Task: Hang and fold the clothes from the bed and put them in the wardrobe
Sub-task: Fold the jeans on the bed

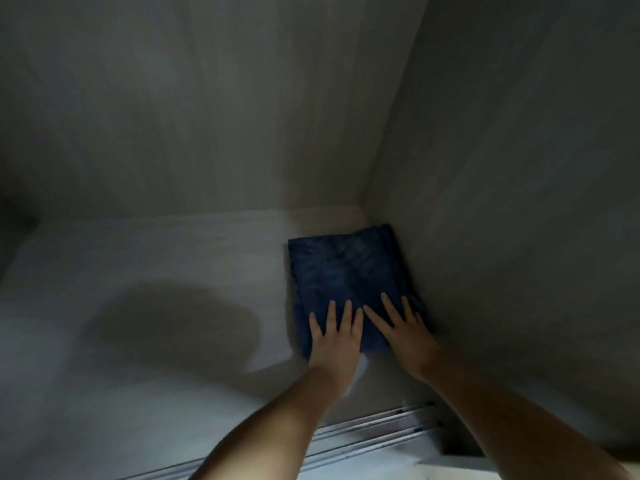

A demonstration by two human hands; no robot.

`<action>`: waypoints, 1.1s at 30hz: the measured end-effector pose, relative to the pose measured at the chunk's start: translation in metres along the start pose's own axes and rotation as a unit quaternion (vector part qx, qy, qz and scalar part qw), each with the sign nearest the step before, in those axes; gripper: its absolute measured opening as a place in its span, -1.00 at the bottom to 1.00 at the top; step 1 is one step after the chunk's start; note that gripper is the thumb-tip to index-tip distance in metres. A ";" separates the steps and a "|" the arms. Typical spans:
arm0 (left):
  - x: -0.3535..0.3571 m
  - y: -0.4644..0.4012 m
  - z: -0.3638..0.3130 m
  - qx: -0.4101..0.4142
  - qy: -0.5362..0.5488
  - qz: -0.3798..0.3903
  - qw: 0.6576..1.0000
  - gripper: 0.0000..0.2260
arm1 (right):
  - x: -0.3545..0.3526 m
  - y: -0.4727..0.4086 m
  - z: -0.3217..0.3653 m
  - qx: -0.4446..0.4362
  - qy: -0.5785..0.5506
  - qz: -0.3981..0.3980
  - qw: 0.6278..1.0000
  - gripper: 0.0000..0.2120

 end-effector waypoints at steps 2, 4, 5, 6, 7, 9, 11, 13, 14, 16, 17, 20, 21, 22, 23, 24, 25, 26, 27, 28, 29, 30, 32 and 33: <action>0.000 0.000 -0.002 0.016 -0.022 0.004 1.000 -0.34 | 0.000 0.001 0.001 0.002 -0.031 0.017 0.999 -0.29; -0.001 -0.002 -0.001 0.026 -0.035 0.004 0.999 -0.33 | 0.000 -0.002 -0.001 0.000 -0.039 0.028 0.999 -0.27; -0.002 -0.005 -0.001 0.029 -0.037 0.004 0.999 -0.32 | 0.000 -0.005 -0.002 0.002 -0.036 0.028 0.999 -0.26; -0.002 -0.009 0.001 0.029 -0.036 0.007 0.999 -0.32 | -0.002 -0.008 -0.003 0.008 -0.033 0.027 0.999 -0.25; -0.002 -0.012 0.003 0.025 -0.031 0.013 0.999 -0.31 | -0.005 -0.012 -0.005 0.019 -0.032 0.026 0.999 -0.23; 0.000 -0.018 0.009 0.020 -0.014 0.037 0.999 -0.26 | -0.008 -0.018 -0.006 0.046 -0.032 0.040 0.998 -0.17; 0.002 -0.018 0.011 0.033 0.005 0.088 0.996 -0.26 | -0.008 -0.019 -0.006 0.069 -0.028 0.082 0.994 -0.14; -0.010 -0.007 0.013 0.042 0.023 0.138 0.989 -0.32 | -0.016 -0.011 -0.007 0.078 -0.026 0.129 0.988 -0.26; -0.026 0.002 0.016 0.038 0.031 0.142 0.989 -0.36 | -0.029 -0.005 -0.007 0.073 -0.024 0.134 0.988 -0.39; -0.081 0.020 0.025 0.012 0.053 0.102 0.993 -0.49 | -0.079 0.010 -0.003 0.047 -0.034 0.078 0.995 -0.63; -0.117 0.028 0.031 -0.004 0.058 0.063 0.996 -0.56 | -0.112 0.019 0.000 0.035 -0.048 0.034 0.998 -0.70; -0.236 0.049 0.045 -0.047 0.031 -0.058 0.997 -0.66 | -0.213 0.050 -0.001 0.027 -0.093 -0.071 0.993 -0.68; -0.274 0.056 0.046 -0.056 0.019 -0.089 0.994 -0.67 | -0.246 0.062 -0.002 0.027 -0.100 -0.100 0.990 -0.64; -0.310 0.064 0.045 -0.061 0.010 -0.113 0.992 -0.67 | -0.276 0.074 -0.003 0.026 -0.099 -0.127 0.987 -0.62; -0.343 0.072 0.042 -0.064 0.005 -0.128 0.990 -0.68 | -0.305 0.087 -0.004 0.025 -0.096 -0.150 0.984 -0.62; -0.371 0.081 0.040 -0.065 0.003 -0.132 0.989 -0.68 | -0.332 0.102 -0.005 0.030 -0.092 -0.166 0.981 -0.62; -0.396 0.092 0.038 -0.068 0.003 -0.130 0.989 -0.67 | -0.357 0.117 -0.007 0.035 -0.085 -0.178 0.980 -0.61; -0.422 0.102 0.036 -0.072 0.005 -0.128 0.989 -0.67 | -0.383 0.133 -0.008 0.038 -0.077 -0.187 0.979 -0.59; -0.449 0.113 0.036 -0.075 0.005 -0.128 0.989 -0.67 | -0.409 0.149 -0.009 0.039 -0.071 -0.191 0.978 -0.58; -0.471 0.123 0.037 -0.079 0.007 -0.131 0.988 -0.66 | -0.430 0.162 -0.010 0.039 -0.067 -0.193 0.978 -0.56; -0.495 0.134 0.037 -0.082 0.012 -0.133 0.988 -0.65 | -0.453 0.178 -0.012 0.043 -0.068 -0.194 0.978 -0.56; -0.520 0.148 0.036 -0.082 0.018 -0.134 0.987 -0.63 | -0.476 0.196 -0.016 0.048 -0.075 -0.195 0.977 -0.55; -0.567 0.176 0.031 -0.075 0.024 -0.143 0.987 -0.60 | -0.517 0.234 -0.020 0.053 -0.093 -0.203 0.973 -0.53; -0.590 0.190 0.027 -0.072 0.029 -0.147 0.986 -0.59 | -0.535 0.253 -0.022 0.052 -0.104 -0.208 0.971 -0.52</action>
Point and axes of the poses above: each hand's wrist, its own y-axis away from the middle knuckle, its own x-axis out of the palm, z = x × y, the point moved 10 cm from there along -y, towards the middle knuckle, and after that the axes turned 3 degrees about -y, right-handed, at the moved point
